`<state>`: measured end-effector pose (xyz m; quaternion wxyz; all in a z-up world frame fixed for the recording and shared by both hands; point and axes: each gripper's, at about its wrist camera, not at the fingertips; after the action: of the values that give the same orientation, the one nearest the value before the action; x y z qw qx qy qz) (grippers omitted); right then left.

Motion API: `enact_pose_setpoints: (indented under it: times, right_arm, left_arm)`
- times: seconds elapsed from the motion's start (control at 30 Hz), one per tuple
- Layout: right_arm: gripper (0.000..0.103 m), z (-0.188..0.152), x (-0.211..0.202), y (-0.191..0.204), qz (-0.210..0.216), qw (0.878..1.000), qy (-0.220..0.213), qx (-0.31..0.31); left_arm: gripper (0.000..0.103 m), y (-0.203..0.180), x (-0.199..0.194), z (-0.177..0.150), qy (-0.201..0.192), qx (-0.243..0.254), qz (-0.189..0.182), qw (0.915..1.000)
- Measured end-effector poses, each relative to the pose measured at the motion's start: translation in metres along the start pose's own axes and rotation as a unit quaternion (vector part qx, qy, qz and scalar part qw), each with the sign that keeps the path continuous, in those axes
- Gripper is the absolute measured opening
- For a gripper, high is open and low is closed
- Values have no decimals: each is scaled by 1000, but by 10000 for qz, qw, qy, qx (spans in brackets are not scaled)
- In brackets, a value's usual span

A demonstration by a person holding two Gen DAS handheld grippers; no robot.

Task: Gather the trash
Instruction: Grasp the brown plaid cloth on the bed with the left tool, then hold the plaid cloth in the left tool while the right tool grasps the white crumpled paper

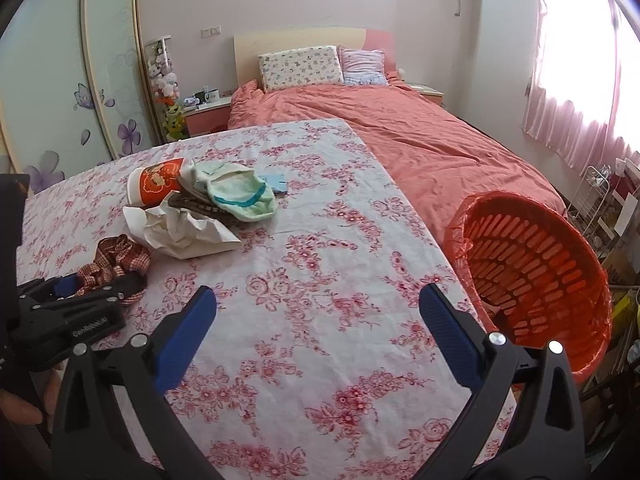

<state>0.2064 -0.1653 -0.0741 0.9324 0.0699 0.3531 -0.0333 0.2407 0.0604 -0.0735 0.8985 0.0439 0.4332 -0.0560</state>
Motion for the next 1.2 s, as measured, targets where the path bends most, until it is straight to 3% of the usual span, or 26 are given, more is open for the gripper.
enact_pose_setpoints:
  times: [0.2,0.4,0.6,0.8,1.1,1.2]
  right_arm:
    - [99,1,10,6,74,9999,103,-38]
    - [99,12,32,23,459,9986,257,84]
    - [94,25,57,56,878,9948,518,36]
    - [94,30,73,91,1006,9922,726,-132]
    - [93,33,90,118,831,9929,851,-66]
    - [84,36,97,118,697,9935,898,51]
  left_arm:
    - [63,44,-2,-6,31,-254,446,9987]
    - [63,83,-1,-4,102,-590,785,9951]
    - [64,90,-1,-4,67,-629,756,9951]
    - [64,100,2,0,70,-679,769,9947]
    - [64,106,2,-1,64,-720,753,9945]
    - [64,106,2,0,65,-718,757,9945]
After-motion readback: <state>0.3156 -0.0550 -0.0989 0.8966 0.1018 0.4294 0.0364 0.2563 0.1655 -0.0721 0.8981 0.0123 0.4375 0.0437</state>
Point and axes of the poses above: each gripper's, at about its wrist camera, not at the fingertips, and x roughly the way its jaws point, y to its left, z to its top, and after that the axes turned 6 degrees about x, right-handed
